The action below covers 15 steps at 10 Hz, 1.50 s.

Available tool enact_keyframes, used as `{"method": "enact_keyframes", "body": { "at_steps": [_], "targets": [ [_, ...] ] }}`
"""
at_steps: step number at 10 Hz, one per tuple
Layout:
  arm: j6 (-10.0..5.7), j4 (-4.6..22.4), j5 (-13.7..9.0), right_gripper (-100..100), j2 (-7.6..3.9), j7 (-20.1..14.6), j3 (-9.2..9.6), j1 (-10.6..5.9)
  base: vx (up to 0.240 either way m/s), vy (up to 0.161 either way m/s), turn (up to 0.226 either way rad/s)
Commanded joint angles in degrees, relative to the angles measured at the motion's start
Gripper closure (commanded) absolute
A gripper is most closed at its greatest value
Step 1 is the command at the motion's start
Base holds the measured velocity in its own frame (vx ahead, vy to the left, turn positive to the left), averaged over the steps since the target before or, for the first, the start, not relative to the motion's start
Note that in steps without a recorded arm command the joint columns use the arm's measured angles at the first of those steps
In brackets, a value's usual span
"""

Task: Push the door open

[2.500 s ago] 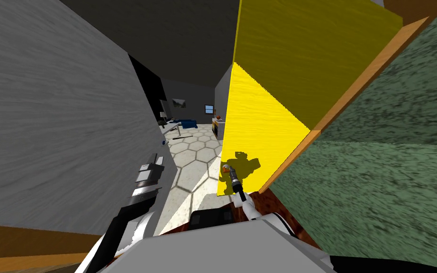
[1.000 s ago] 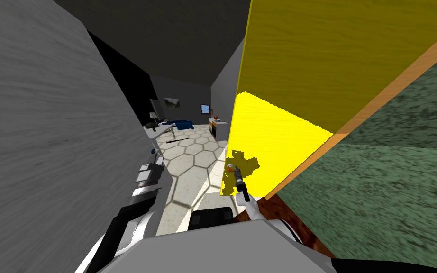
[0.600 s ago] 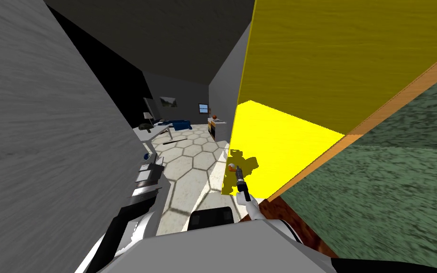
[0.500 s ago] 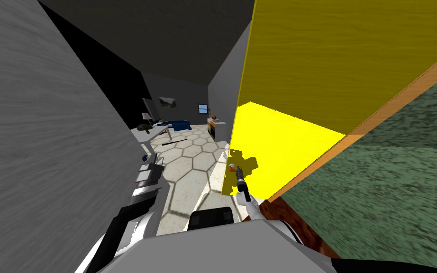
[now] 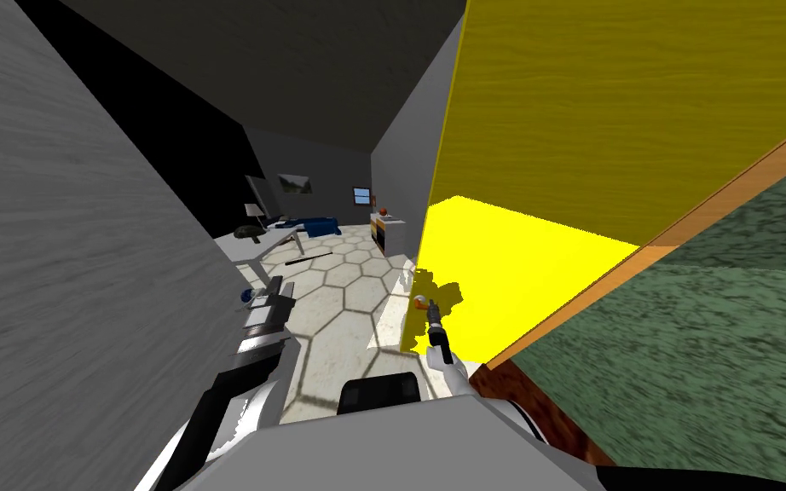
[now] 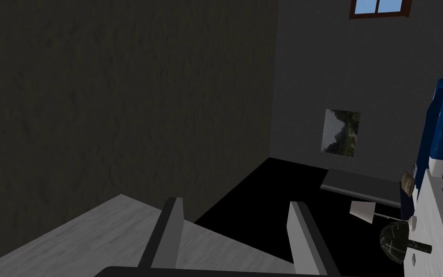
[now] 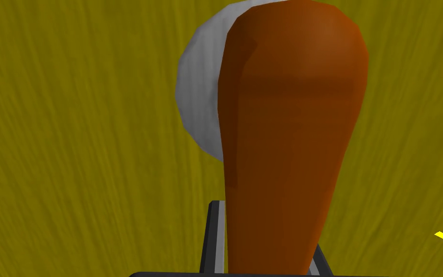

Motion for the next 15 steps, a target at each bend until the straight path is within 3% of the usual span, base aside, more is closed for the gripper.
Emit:
{"method": "enact_keyframes", "body": {
  "at_steps": [1, 5, 15],
  "targets": [
    [-0.06, -0.14, -0.30, 100, -0.26, 0.20, -0.48, -0.10, 0.174, 0.005, -0.038],
    [-0.14, -0.08, -1.12, 100, -0.75, 0.71, -1.82, -0.02, 0.183, 0.025, -0.029],
    [-0.60, 0.20, -5.37, 100, -2.14, 3.33, -8.70, 0.39, 0.198, 0.038, -0.054]
  ]
}}
